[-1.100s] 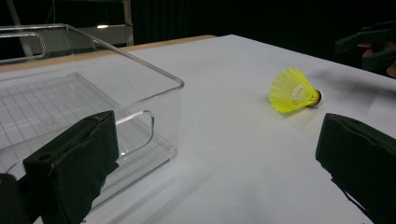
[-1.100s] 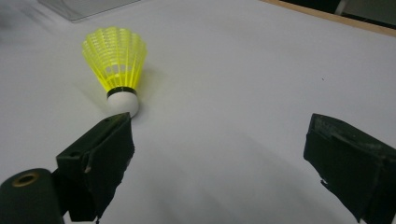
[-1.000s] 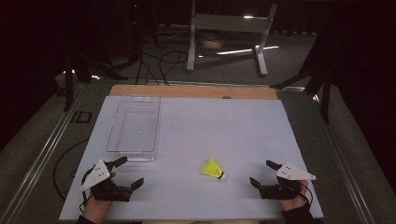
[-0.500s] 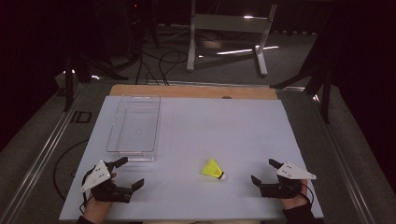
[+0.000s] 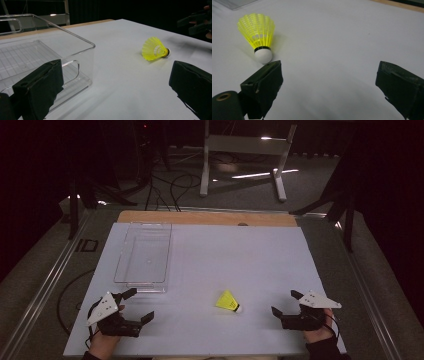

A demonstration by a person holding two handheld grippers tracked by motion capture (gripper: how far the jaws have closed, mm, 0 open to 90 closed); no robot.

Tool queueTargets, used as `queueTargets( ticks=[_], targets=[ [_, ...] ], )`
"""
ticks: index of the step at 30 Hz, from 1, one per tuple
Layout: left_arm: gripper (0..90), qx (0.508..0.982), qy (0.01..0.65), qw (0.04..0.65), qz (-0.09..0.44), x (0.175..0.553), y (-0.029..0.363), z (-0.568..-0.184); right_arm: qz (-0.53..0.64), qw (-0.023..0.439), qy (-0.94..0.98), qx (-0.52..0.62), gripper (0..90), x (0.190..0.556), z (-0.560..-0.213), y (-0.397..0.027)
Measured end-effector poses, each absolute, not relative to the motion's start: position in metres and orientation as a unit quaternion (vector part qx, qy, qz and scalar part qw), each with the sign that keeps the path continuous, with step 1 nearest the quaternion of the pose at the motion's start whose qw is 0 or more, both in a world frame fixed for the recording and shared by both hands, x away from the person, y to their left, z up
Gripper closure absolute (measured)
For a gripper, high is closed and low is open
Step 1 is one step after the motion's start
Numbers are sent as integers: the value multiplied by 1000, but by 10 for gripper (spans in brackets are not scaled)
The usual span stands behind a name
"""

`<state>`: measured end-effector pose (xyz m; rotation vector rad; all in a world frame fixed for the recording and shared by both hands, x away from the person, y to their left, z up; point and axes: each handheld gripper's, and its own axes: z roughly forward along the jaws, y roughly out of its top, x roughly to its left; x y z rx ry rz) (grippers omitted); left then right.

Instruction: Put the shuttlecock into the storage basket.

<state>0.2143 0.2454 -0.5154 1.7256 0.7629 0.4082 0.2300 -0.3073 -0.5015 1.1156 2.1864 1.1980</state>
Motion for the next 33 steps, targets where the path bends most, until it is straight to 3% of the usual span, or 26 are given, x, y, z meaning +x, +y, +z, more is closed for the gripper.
queueTargets(
  ticks=[33],
  targets=[
    [4, 738, 322, 567, 174, 215, 244, -515, 411, 175, 829, 336, 73, 252, -424, -286]
  ],
)
